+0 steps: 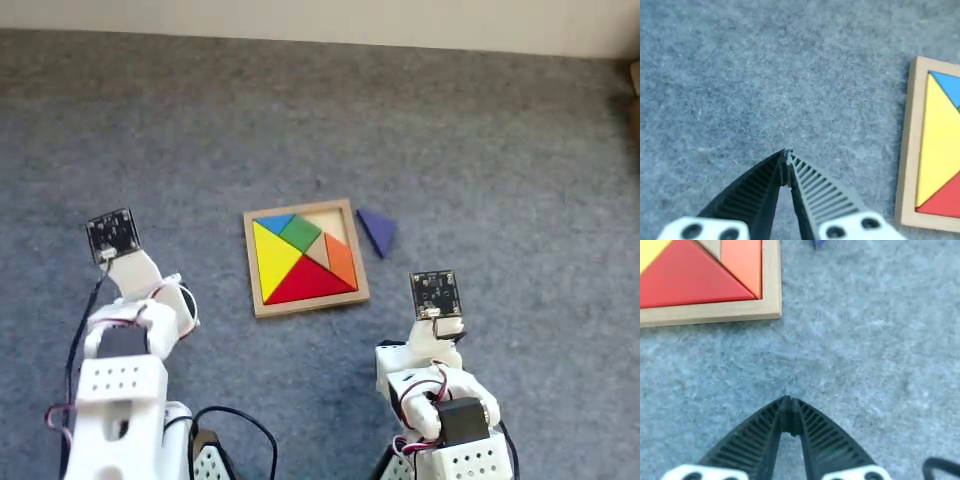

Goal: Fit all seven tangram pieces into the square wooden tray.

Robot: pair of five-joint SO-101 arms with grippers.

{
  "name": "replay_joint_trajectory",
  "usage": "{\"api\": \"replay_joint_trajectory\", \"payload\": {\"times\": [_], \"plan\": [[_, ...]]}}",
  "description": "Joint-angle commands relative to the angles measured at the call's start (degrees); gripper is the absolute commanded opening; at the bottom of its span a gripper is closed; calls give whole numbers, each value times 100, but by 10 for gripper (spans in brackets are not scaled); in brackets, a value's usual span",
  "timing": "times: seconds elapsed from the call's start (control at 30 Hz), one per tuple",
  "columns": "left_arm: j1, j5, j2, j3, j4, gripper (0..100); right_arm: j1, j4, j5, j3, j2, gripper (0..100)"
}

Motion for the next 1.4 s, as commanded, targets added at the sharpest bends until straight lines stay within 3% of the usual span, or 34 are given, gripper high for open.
{"api": "replay_joint_trajectory", "payload": {"times": [0.0, 0.3, 0.43, 0.6, 0.73, 0.83, 1.17, 1.37], "plan": [[286, -255, -822, 295, -79, 6, -57, 40, 62, 708, -92, 4], [347, -475, -2563, 1279, -79, 6, -57, 40, 62, 708, -92, 4], [514, -1248, -3231, 1710, -70, 7, -57, 40, 44, 708, -101, 4], [787, -1582, -3837, 1675, 835, 9, 286, -154, 44, 462, -101, 4], [848, -1591, -4048, 1657, 1081, 10, 1402, -673, 35, -242, -101, 4], [848, -1591, -4075, 1657, 1090, 10, 1798, -1042, 35, -664, -92, 4], [822, -1591, -4075, 1657, 1090, 10, 1824, -1218, 18, -2009, -75, 4], [813, -1591, -4084, 1657, 1090, 10, 1798, -1209, -369, -2413, -75, 4]]}}
